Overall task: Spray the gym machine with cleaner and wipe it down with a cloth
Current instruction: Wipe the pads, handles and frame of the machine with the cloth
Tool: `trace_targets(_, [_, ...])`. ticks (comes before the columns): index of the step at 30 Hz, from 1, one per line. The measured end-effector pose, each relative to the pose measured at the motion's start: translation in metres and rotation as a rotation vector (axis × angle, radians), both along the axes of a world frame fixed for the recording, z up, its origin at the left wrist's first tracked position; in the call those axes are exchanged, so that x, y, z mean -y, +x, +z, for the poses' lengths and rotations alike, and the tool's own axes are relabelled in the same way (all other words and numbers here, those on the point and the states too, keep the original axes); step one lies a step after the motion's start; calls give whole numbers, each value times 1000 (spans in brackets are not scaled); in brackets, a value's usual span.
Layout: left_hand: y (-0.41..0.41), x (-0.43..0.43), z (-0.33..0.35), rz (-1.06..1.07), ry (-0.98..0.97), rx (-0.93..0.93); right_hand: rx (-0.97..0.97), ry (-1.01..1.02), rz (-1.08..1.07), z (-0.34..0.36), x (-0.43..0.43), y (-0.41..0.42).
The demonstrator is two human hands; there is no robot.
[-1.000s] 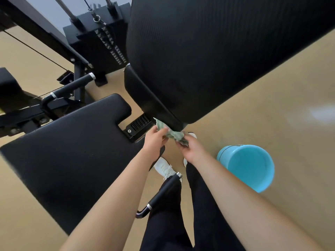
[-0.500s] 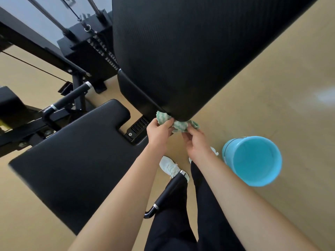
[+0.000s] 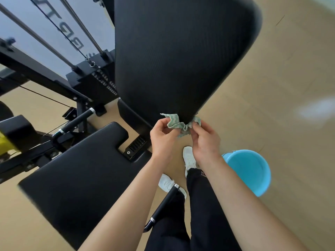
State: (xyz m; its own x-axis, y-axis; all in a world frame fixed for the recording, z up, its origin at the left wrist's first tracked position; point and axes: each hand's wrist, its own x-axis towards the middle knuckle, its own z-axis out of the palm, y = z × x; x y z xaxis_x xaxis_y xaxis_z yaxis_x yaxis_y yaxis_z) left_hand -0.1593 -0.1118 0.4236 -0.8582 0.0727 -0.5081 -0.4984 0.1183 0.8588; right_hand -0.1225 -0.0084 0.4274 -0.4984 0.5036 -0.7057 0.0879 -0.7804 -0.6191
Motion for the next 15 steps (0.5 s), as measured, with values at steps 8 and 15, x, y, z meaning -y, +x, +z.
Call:
trace_targets(8, [-29,-30,61,-76,-38,-266,-102,153,-30,66,-26,-10])
trace_targets(15, [-64,-56,113,-101,5,-405,-124,582,-71,115,-38,-22])
